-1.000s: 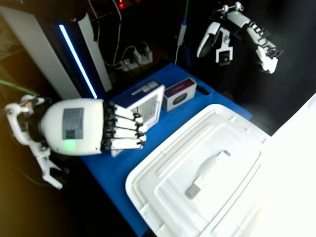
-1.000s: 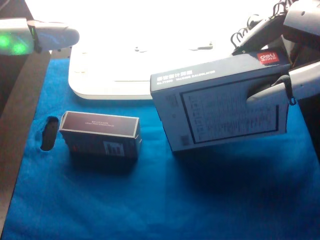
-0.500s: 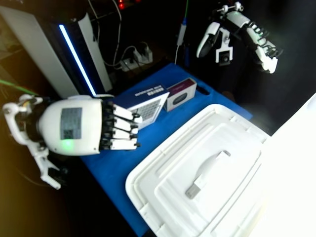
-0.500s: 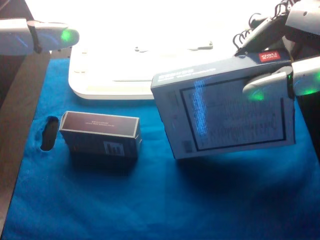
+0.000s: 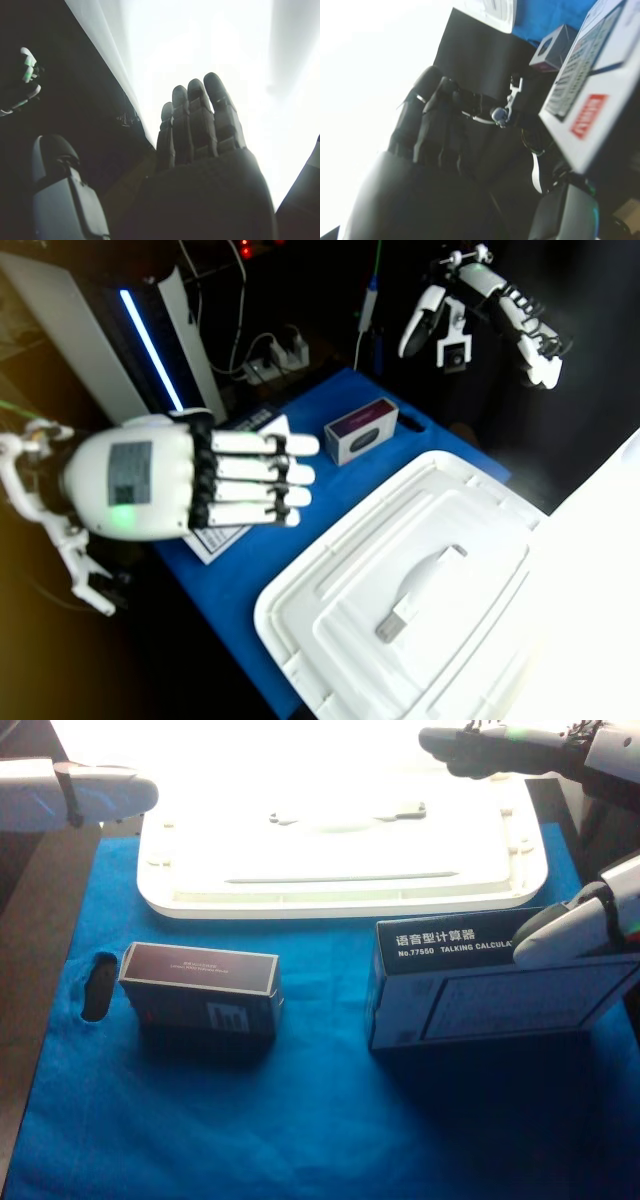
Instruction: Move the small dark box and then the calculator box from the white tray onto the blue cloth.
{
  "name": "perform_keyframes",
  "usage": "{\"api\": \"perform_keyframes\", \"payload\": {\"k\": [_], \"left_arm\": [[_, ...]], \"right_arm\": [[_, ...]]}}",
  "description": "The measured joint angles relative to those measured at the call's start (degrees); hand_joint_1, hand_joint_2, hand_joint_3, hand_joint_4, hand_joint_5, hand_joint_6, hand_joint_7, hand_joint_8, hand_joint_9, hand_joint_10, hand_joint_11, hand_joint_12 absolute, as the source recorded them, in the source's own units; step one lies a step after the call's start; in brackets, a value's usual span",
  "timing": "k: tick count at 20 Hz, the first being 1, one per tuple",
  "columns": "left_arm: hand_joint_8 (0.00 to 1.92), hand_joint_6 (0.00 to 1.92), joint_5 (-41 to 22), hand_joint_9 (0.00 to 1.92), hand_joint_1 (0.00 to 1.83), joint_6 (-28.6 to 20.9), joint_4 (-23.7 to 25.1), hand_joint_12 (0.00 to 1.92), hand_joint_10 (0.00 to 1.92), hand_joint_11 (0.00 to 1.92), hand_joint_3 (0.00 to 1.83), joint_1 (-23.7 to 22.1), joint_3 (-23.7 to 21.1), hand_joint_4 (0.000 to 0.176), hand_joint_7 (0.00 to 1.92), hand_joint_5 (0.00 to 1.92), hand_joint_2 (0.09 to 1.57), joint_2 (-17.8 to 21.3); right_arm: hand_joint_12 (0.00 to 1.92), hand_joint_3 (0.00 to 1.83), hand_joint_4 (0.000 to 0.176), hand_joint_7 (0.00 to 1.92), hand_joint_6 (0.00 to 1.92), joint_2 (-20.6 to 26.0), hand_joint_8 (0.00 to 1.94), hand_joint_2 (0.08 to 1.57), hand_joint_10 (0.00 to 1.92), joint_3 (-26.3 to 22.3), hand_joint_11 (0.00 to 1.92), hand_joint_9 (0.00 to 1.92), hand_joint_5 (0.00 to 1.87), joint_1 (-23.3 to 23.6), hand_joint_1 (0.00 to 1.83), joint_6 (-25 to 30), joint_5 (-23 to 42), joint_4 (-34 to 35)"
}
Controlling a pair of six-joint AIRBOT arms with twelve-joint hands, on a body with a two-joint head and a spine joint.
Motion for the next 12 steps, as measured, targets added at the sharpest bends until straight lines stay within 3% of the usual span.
{"api": "perform_keyframes", "payload": {"k": [2, 4, 5, 6, 7, 8, 9, 10, 11, 12], "left_arm": [[0.01, 0.00, 0.02, 0.29, 0.56, 0.00, -0.09, 0.74, 0.01, 0.00, 0.00, 0.00, 0.00, 0.052, 0.34, 0.20, 0.83, 0.00], [0.01, 0.00, 0.02, 0.29, 0.55, 0.02, -0.09, 0.73, 0.00, 0.00, 0.00, 0.00, 0.00, 0.038, 0.35, 0.18, 0.82, 0.00], [0.01, 0.00, 0.02, 0.29, 0.55, 0.02, -0.07, 0.72, 0.00, 0.00, 0.00, 0.00, 0.00, 0.044, 0.35, 0.18, 0.82, 0.00], [0.00, 0.00, 0.02, 0.29, 0.55, 0.02, -0.09, 0.72, 0.00, 0.00, 0.00, 0.00, 0.00, 0.039, 0.35, 0.18, 0.83, 0.00], [0.00, 0.00, 0.04, 0.29, 0.55, 0.02, -0.13, 0.72, 0.00, 0.00, 0.00, 0.00, 0.02, 0.050, 0.35, 0.19, 0.83, 0.00], [0.00, 0.00, 0.04, 0.30, 0.55, 0.04, -0.11, 0.74, 0.00, 0.00, 0.00, 0.00, 0.00, 0.054, 0.35, 0.19, 0.82, 0.00], [0.00, 0.00, 0.07, 0.29, 0.56, 0.04, -0.13, 0.72, 0.00, 0.00, 0.00, 0.00, 0.02, 0.065, 0.35, 0.19, 0.81, 0.00], [0.00, 0.00, 0.13, 0.29, 0.57, 0.04, -0.20, 0.72, 0.00, 0.00, 0.00, 0.00, 0.02, 0.072, 0.35, 0.19, 0.81, 0.00], [0.00, 0.00, 0.13, 0.29, 0.58, 0.04, -0.26, 0.70, 0.00, 0.00, 0.00, 0.00, 0.02, 0.076, 0.35, 0.19, 0.79, 0.02], [0.00, 0.00, 0.20, 0.29, 0.58, 0.04, -0.46, 0.68, 0.00, 0.00, 0.00, 0.00, 0.02, 0.075, 0.34, 0.18, 0.80, 0.09]], "right_arm": [[0.72, 0.00, 0.000, 0.19, 0.00, 0.00, 0.00, 0.63, 0.00, 0.00, 0.12, 0.29, 0.03, 0.00, 0.65, -0.04, 0.00, 0.04], [0.52, 0.00, 0.000, 0.09, 0.00, -0.13, 0.00, 0.65, 0.00, 0.15, 0.17, 0.28, 0.00, 0.00, 0.66, -0.04, 0.04, 0.28], [0.43, 0.00, 0.000, 0.05, 0.00, -0.17, 0.00, 0.66, 0.00, 0.24, 0.17, 0.26, 0.00, 0.00, 0.66, -0.07, 0.02, 0.46], [0.36, 0.00, 0.000, 0.04, 0.00, -0.17, 0.00, 0.64, 0.00, 0.24, 0.19, 0.26, 0.00, 0.00, 0.66, -0.04, 0.00, 0.55], [0.34, 0.01, 0.014, 0.02, 0.00, -0.17, 0.00, 0.65, 0.00, 0.24, 0.17, 0.24, 0.00, 0.00, 0.64, -0.04, 0.04, 0.81], [0.44, 0.01, 0.056, 0.03, 0.00, -0.15, 0.00, 0.68, 0.00, 0.24, 0.12, 0.23, 0.00, 0.00, 0.63, -0.04, 0.09, 1.14], [0.67, 0.00, 0.121, 0.01, 0.00, -0.15, 0.00, 0.76, 0.00, 0.31, 0.02, 0.17, 0.00, 0.00, 0.66, -0.20, 0.35, 1.51], [0.71, 0.00, 0.134, 0.00, 0.00, -0.15, 0.00, 0.79, 0.00, 0.61, 0.00, 0.15, 0.00, 0.04, 0.67, -0.55, 0.90, 1.79], [0.78, 0.00, 0.111, 0.02, 0.00, -0.15, 0.00, 0.79, 0.00, 0.81, 0.06, 0.19, 0.00, 0.35, 0.61, -1.53, 1.03, 2.60], [0.80, 0.00, 0.103, 0.04, 0.00, -0.13, 0.01, 0.78, 0.02, 1.03, 0.08, 0.23, 0.00, 0.94, 0.58, -1.77, 1.01, 2.97]]}}
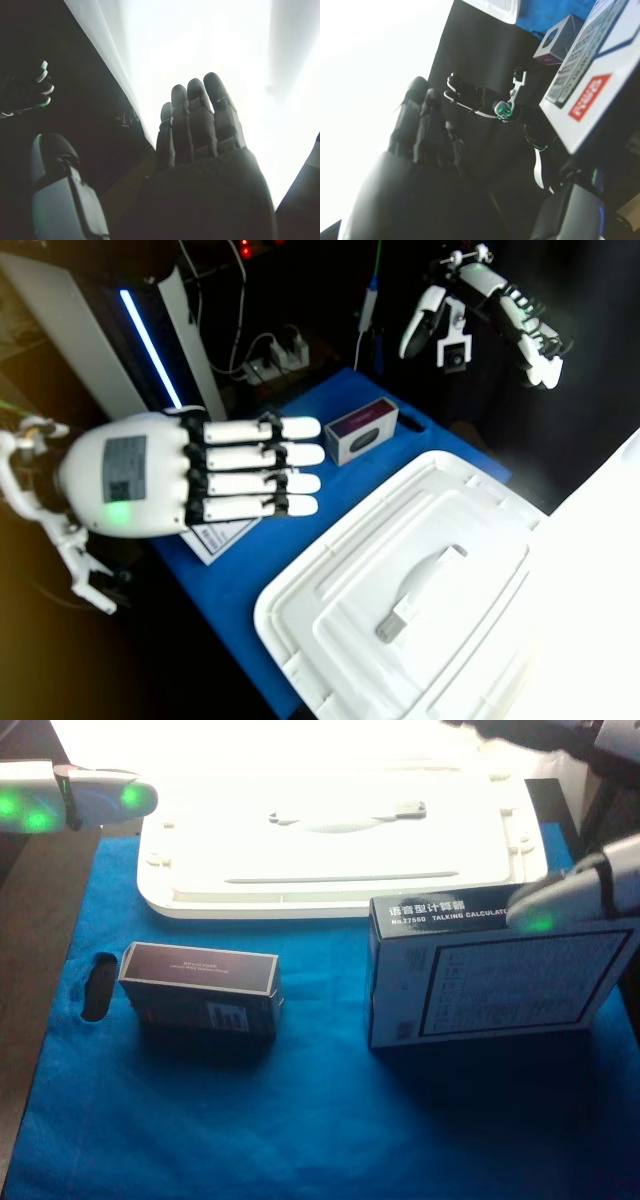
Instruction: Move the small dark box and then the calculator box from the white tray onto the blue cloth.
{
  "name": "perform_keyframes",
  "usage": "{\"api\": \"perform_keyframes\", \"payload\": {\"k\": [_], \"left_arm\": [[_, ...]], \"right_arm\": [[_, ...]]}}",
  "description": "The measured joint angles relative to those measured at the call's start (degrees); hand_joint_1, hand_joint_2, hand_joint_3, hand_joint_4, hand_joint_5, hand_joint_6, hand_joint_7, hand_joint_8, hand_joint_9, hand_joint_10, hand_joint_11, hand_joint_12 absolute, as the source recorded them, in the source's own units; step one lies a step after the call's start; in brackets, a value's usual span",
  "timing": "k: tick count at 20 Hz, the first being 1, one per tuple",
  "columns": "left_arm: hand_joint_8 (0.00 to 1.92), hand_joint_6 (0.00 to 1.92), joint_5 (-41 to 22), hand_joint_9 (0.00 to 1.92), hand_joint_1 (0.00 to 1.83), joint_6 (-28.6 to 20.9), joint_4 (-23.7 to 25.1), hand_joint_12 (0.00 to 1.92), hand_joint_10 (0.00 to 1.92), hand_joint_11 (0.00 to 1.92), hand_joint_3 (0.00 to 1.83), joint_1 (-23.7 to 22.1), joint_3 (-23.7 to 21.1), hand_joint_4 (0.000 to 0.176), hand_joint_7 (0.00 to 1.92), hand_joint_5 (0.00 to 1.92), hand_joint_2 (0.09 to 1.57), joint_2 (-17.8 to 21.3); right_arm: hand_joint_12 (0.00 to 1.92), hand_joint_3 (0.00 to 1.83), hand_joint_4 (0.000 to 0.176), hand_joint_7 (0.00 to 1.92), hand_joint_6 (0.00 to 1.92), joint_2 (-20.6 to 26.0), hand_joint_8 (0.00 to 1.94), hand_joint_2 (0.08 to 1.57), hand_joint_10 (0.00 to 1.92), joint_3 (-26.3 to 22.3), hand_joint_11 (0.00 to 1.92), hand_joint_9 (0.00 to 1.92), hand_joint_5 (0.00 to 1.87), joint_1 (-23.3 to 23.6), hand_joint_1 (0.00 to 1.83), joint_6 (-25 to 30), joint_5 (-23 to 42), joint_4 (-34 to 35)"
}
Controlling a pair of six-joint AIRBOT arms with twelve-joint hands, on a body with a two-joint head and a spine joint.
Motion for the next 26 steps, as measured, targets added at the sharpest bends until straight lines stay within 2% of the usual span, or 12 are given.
{"api": "perform_keyframes", "payload": {"k": [1, 3, 4, 6, 10, 12, 14, 15, 17, 18, 22, 26], "left_arm": [[0.00, 0.00, 0.13, 0.28, 0.58, 0.02, -0.04, 0.66, 0.00, 0.00, 0.00, 0.00, 0.00, 0.075, 0.33, 0.16, 0.81, 0.17], [0.00, 0.00, 0.07, 0.25, 0.59, 0.04, -0.83, 0.59, 0.00, 0.00, 0.00, 0.00, 0.07, 0.073, 0.28, 0.09, 0.82, 0.28], [0.00, 0.00, 0.31, 0.24, 0.59, 0.07, -0.70, 0.54, 0.00, 0.00, 0.00, 0.00, 0.07, 0.073, 0.25, 0.02, 0.83, 0.57], [0.00, 0.00, 0.28, 0.22, 0.59, 0.11, -0.81, 0.40, 0.00, 0.00, 0.00, -0.07, 0.17, 0.092, 0.24, 0.01, 0.81, 0.85], [0.00, 0.01, 1.92, 0.12, 0.63, 0.15, -0.37, 0.30, 0.00, 0.00, 0.00, -2.19, 0.48, 0.114, 0.20, 0.06, 0.80, 1.92], [0.00, 0.00, 1.51, 0.10, 0.62, 0.15, 0.15, 0.21, 0.01, 0.00, 0.00, -3.93, 0.48, 0.089, 0.20, 0.01, 0.80, 2.16], [0.00, 0.00, 1.75, 0.12, 0.61, 0.17, 1.29, 0.20, 0.01, 0.00, 0.00, -4.57, 0.46, 0.094, 0.21, 0.01, 0.81, 2.16], [0.00, 0.00, 1.36, 0.13, 0.50, 0.17, 1.64, 0.22, 0.01, 0.03, 0.00, -4.81, 0.44, 0.065, 0.19, 0.00, 0.81, 2.16], [0.00, 0.00, 0.94, 0.17, 0.45, 0.15, 1.14, 0.27, 0.00, 0.05, 0.00, -5.01, -0.24, 0.041, 0.21, 0.02, 0.87, 2.38], [0.00, 0.00, 0.35, 0.18, 0.43, 0.20, 1.90, 0.39, 0.00, 0.03, 0.00, -5.01, -0.94, 0.028, 0.21, 0.02, 0.87, 2.75], [0.00, 0.00, -4.00, 0.22, 0.51, 1.31, 1.55, 0.62, 0.00, 0.00, 0.02, -2.60, -4.37, 0.029, 0.21, 0.07, 1.03, 6.14], [0.00, 0.01, -12.07, 0.20, 0.71, 3.76, -0.46, 0.39, 0.00, 0.00, 0.00, 0.31, -8.70, 0.035, 0.19, 0.12, 1.11, 8.96]], "right_arm": [[0.84, 0.00, 0.131, 0.04, 0.00, 0.13, 0.00, 0.78, 0.00, 0.07, 0.02, 0.13, 0.00, 0.83, 0.62, -0.94, -0.09, 0.87], [0.79, 0.01, 0.136, 0.00, 0.00, 0.37, 0.00, 0.81, 0.01, 0.59, 0.00, 0.13, 0.00, 1.42, 0.61, -1.29, 1.07, 2.71], [1.21, 0.00, 0.162, 0.01, 0.00, 0.35, 0.00, 0.86, 0.01, 1.03, 0.00, 0.09, 0.00, 1.73, 0.67, -1.27, 0.90, 2.14], [1.32, 0.00, 0.169, 0.05, 0.00, 0.17, 0.00, 0.78, 0.02, 2.23, 0.00, 0.14, 0.00, 3.21, 0.60, -1.29, 0.44, 0.90], [1.16, 0.00, 0.165, 0.07, 0.00, 0.35, 0.00, 0.78, 0.02, 4.94, 0.00, 0.21, 0.01, 5.88, 0.62, -1.31, 0.57, 3.52], [1.15, 0.00, 0.159, 0.13, 0.00, 0.33, 0.00, 0.74, 0.01, 5.53, 0.01, 0.26, 0.02, 6.58, 0.60, -1.27, 1.18, 3.56], [1.10, 0.00, 0.162, 0.15, 0.00, -0.04, 0.00, 0.74, 0.00, 6.29, 0.00, 0.25, 0.03, 6.67, 0.62, -1.31, 1.05, 3.63], [0.73, 0.00, 0.165, 0.13, 0.00, -0.11, 0.00, 0.72, 0.01, 6.47, 0.00, 0.10, 0.00, 6.67, 0.63, -1.27, 0.79, 4.44], [0.41, 0.00, 0.174, 0.07, 0.00, -0.11, 0.01, 0.76, 0.00, 6.82, 0.00, 0.02, 0.00, 6.67, 0.66, -1.29, 0.81, 4.61], [0.57, 0.00, 0.176, 0.06, 0.00, 0.02, 0.00, 0.77, 0.00, 6.93, 0.00, 0.01, 0.00, 6.67, 0.70, -1.29, 0.68, 5.14], [0.20, 0.00, 0.176, 0.02, 0.00, 5.60, 0.00, 0.79, 0.00, 5.31, 0.00, 0.00, 0.00, 6.67, 0.75, -1.31, 3.85, 9.60], [0.30, 0.00, 0.174, 0.05, 0.00, 8.11, 0.01, 0.82, 0.00, 3.23, 0.00, 0.00, 0.00, 6.84, 0.77, -2.64, 8.83, 12.46]]}}
